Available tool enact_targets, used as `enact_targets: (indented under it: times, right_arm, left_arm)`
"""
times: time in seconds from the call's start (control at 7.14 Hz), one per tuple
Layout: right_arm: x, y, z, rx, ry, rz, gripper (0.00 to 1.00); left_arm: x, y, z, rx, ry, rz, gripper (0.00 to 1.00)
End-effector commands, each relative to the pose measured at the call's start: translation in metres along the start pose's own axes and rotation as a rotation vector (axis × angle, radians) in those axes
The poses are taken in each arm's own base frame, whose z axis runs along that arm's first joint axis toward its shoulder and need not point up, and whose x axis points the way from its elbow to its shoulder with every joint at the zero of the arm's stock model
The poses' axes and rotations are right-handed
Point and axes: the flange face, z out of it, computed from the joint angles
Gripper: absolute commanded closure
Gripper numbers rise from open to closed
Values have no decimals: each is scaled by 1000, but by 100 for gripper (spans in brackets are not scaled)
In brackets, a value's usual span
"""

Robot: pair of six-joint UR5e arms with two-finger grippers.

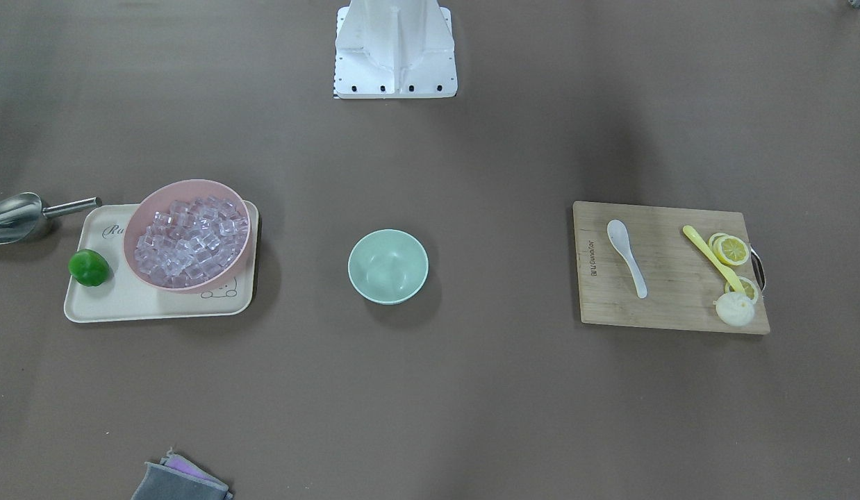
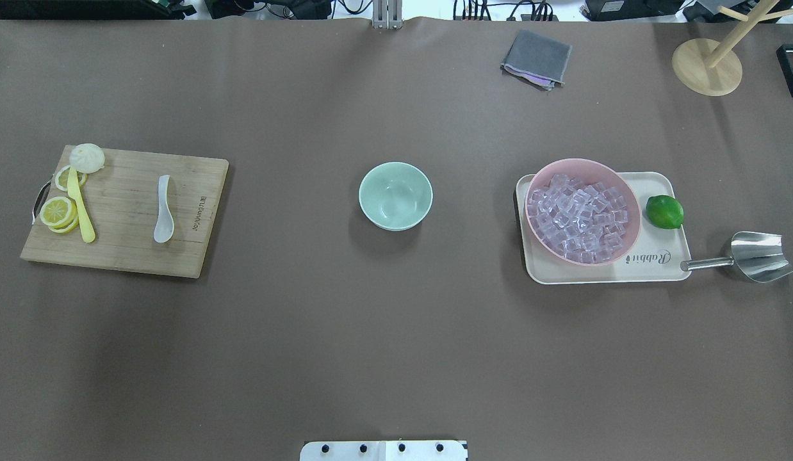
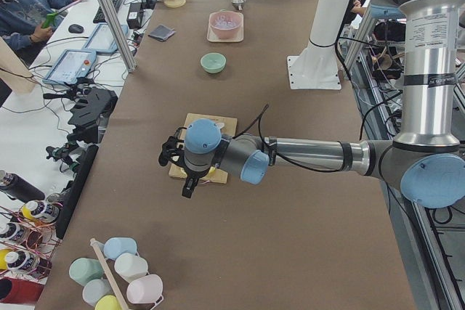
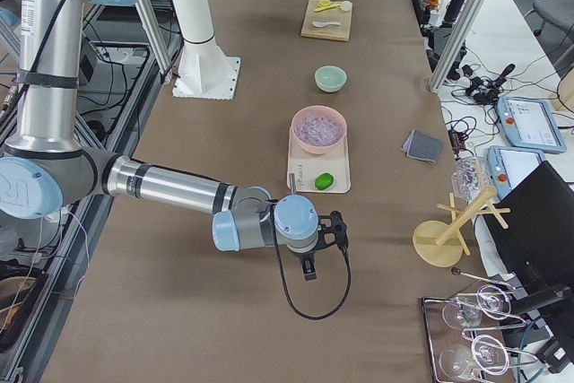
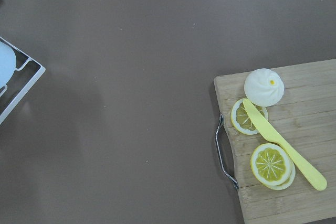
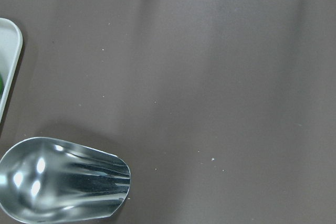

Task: Put spoon and ice into bowl

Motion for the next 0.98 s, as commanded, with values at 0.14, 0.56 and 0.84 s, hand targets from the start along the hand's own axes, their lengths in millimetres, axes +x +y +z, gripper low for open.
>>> enact_targets:
  times: [0.14,0.56,0.84]
  right_arm:
    - [-1,3,-1,17,3,-22,0]
    - [-3,3,-6,54,17,-62,0]
    - [-5,-6,-16,74,34,-63,0]
  left_arm:
    - [6,31,-7,9,26,6,2]
    - [-1,44,0,-14,27,-20,2]
    - [-3,41,-1,-5,-42,-133,2]
